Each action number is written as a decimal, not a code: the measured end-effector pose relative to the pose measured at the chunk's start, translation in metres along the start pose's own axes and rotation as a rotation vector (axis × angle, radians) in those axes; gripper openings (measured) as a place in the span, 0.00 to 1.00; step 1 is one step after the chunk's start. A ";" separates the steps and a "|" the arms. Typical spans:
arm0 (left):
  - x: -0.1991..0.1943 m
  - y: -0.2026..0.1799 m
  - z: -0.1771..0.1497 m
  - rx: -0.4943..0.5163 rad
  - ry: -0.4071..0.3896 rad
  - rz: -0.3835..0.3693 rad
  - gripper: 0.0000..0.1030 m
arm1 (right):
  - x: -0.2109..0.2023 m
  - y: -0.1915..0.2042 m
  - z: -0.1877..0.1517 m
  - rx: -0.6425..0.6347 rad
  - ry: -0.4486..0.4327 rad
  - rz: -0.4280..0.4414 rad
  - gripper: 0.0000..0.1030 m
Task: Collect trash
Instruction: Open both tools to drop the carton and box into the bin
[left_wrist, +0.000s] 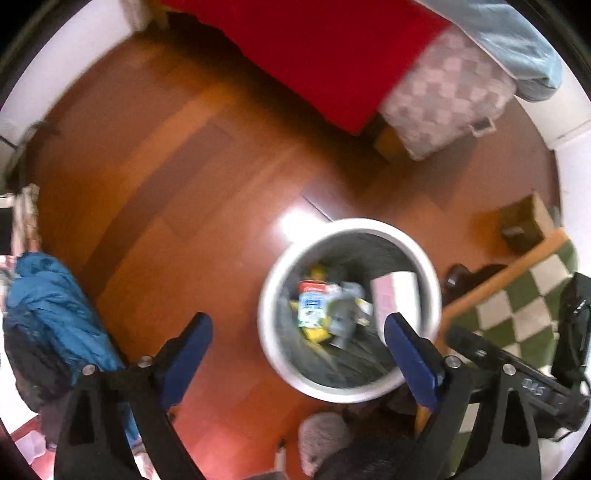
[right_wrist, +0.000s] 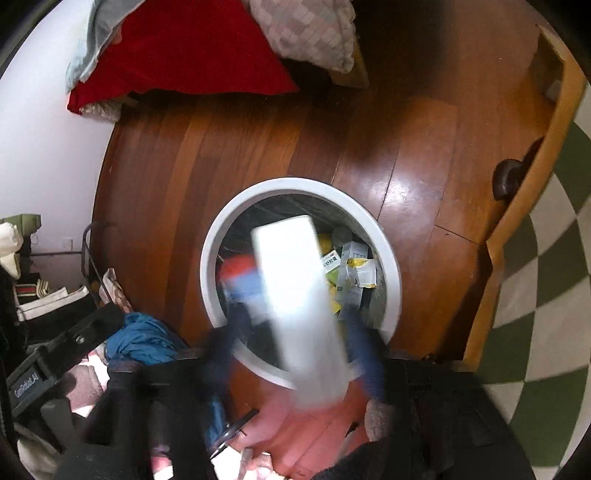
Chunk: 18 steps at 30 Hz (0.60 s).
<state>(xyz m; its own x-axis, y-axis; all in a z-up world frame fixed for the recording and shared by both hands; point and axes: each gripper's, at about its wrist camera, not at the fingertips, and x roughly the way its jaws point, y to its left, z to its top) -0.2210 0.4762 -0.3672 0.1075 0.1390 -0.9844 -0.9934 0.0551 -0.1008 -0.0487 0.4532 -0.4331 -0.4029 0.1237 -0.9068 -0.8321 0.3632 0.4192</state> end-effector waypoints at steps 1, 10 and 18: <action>-0.002 0.003 -0.003 -0.004 -0.023 0.027 0.92 | 0.000 0.003 0.000 -0.008 0.002 -0.006 0.95; -0.006 0.000 -0.039 0.020 -0.067 0.102 0.92 | -0.004 0.002 -0.030 -0.138 0.009 -0.259 0.97; -0.022 -0.016 -0.064 0.086 -0.074 0.118 0.92 | -0.030 0.007 -0.063 -0.184 -0.049 -0.340 0.97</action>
<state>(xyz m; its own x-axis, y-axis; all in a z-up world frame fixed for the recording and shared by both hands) -0.2096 0.4094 -0.3533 -0.0036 0.2218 -0.9751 -0.9925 0.1184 0.0306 -0.0664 0.3939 -0.3998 -0.0770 0.0706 -0.9945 -0.9714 0.2195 0.0908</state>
